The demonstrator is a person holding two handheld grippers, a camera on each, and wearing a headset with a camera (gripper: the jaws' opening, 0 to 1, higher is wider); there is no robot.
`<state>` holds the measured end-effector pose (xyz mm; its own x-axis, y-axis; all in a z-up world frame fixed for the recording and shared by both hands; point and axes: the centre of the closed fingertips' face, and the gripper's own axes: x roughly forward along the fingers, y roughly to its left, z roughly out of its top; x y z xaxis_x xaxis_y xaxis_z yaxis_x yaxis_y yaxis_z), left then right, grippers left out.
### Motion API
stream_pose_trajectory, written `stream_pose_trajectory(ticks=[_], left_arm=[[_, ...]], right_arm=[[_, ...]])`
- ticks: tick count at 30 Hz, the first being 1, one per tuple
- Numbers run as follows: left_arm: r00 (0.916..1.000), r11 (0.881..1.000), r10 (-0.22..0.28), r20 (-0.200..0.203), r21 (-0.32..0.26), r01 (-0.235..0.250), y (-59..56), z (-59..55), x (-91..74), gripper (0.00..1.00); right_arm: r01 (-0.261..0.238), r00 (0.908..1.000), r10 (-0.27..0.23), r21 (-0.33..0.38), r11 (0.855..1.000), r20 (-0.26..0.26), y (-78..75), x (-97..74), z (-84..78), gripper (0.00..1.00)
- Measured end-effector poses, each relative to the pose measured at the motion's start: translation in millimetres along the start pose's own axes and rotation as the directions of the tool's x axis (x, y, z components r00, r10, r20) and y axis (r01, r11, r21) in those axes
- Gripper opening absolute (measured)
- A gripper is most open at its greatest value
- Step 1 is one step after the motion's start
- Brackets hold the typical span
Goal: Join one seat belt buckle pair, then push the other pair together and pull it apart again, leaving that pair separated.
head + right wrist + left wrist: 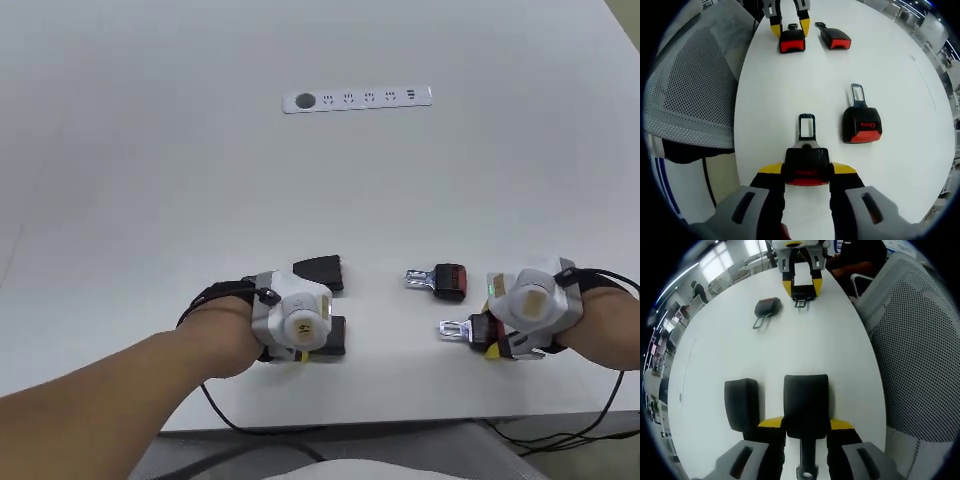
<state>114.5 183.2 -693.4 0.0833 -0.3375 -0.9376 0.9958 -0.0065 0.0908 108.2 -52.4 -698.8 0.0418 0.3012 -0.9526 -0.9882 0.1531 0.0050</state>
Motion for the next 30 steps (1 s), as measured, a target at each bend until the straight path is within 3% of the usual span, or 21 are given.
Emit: stream_pose_trajectory(ticks=[8,21,30], left_arm=[[0.9999,1.000,0.001,0.014,-0.025,0.000,0.7,-1.0,1.0,0.32],[0.9999,0.999,-0.014,0.008,-0.039,0.014,0.4,-0.7,1.7,0.32],[0.9998,0.999,-0.017,0.009,-0.042,0.017,-0.8,2.1,-1.9,0.32]], right_arm=[[-0.001,1.0000,0.001,0.004,1.000,0.004,3.7,1.8,8.7,0.33],[-0.010,0.9977,0.011,-0.020,1.000,0.066,13.7,16.7,58.4,0.33],[-0.006,0.9947,0.007,-0.016,1.000,0.103,16.1,24.2,81.8,0.33]])
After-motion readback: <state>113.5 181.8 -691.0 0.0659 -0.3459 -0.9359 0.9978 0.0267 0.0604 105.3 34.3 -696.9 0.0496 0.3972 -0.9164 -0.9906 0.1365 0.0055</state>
